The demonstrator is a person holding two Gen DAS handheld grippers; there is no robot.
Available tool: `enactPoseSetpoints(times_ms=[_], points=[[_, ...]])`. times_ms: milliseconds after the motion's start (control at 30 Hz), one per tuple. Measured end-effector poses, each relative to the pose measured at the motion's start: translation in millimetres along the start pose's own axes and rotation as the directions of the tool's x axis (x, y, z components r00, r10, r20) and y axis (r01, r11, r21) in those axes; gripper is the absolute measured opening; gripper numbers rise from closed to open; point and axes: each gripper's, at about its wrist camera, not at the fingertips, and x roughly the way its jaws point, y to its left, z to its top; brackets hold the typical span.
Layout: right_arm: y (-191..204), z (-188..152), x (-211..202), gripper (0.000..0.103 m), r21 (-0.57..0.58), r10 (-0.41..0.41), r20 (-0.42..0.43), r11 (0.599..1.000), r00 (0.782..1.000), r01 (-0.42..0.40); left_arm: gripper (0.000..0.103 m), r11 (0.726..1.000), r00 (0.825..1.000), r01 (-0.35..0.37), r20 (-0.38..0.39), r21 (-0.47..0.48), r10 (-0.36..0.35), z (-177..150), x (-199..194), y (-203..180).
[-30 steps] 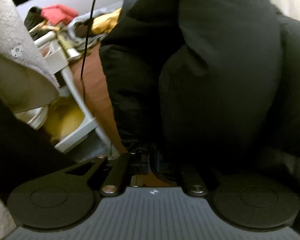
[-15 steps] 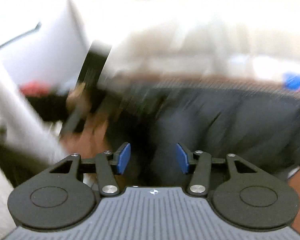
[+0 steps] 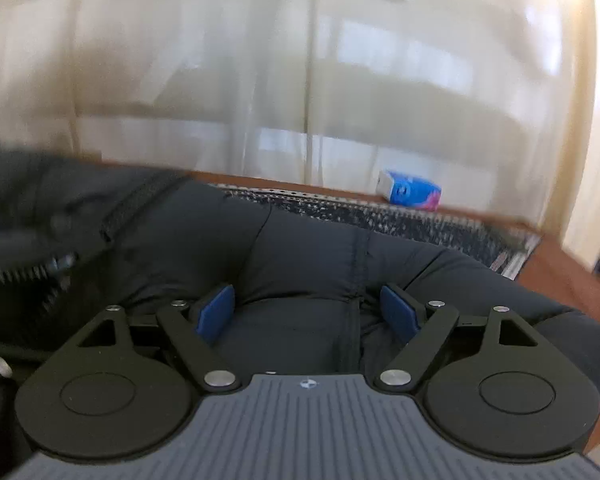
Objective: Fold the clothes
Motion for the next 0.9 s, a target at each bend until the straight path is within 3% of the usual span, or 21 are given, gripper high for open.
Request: enactPoseSetpoints(times_ms=[533, 633, 733, 800, 900], points=[[6, -26, 33, 0.083, 0.010, 0.011, 0.029, 1.000, 1.000, -0.011, 0.102, 0.998, 0.999, -0.050, 0.015, 0.027, 0.050, -22, 29, -9], [6, -25, 33, 0.083, 0.017, 0.016, 0.016, 1.000, 1.000, -0.016, 0.102, 0.998, 0.998, -0.053, -0.014, 0.031, 0.054, -14, 27, -8], [-6, -9, 33, 0.083, 0.058, 0.060, -0.038, 0.997, 0.997, -0.058, 0.101, 0.998, 0.998, -0.022, -0.056, -0.052, 0.019, 7, 5, 6], [-13, 5, 24, 0.083, 0.068, 0.076, -0.039, 0.995, 0.996, -0.074, 0.101, 0.994, 0.999, -0.032, 0.014, -0.109, 0.033, 21, -26, 18], [-22, 27, 6, 0.083, 0.081, 0.076, 0.002, 0.994, 0.997, -0.076, 0.103, 0.981, 0.984, -0.108, 0.121, -0.160, 0.128, 38, -64, 39]])
